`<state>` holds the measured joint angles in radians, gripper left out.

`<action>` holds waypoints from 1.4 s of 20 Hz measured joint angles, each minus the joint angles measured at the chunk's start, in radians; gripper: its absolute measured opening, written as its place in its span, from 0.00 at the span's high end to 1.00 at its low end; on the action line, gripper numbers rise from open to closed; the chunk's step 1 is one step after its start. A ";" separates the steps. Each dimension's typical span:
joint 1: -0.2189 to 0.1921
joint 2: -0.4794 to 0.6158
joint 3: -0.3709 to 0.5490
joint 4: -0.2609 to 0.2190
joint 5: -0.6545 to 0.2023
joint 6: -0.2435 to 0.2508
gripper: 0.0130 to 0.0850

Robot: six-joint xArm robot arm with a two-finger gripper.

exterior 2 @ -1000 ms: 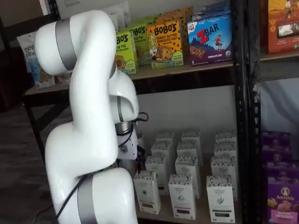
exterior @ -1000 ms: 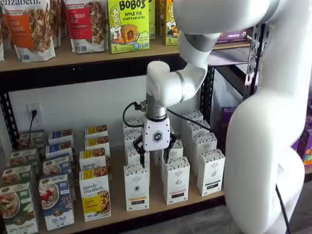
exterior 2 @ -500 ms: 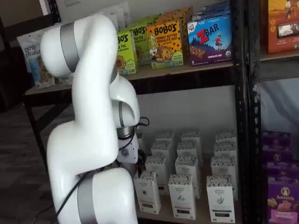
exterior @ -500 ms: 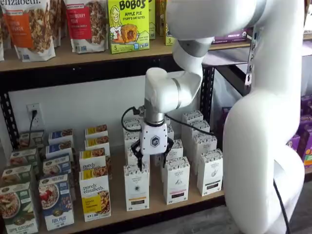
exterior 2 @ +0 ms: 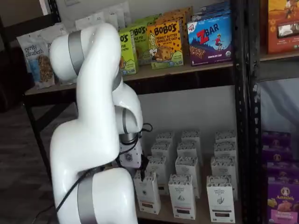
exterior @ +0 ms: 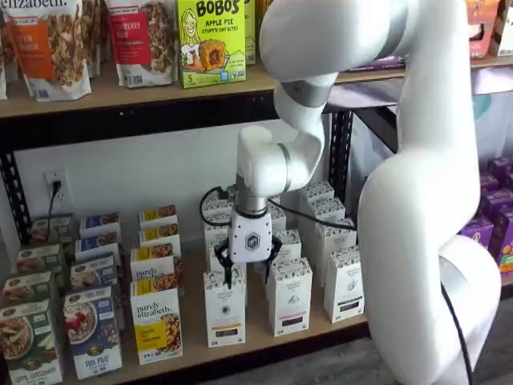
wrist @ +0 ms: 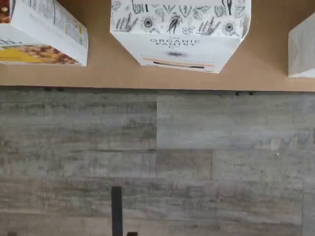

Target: Pick up the white box with a yellow strip in the middle, on the bottom shelf, the fourth box from the left

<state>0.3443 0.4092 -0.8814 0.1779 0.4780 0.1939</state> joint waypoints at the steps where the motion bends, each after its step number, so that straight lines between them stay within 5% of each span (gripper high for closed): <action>1: -0.001 0.016 -0.010 -0.003 -0.006 0.002 0.00; 28: -0.049 0.357 -0.377 -0.009 -0.031 -0.044 0.00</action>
<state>0.2952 0.7664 -1.2583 0.1686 0.4469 0.1497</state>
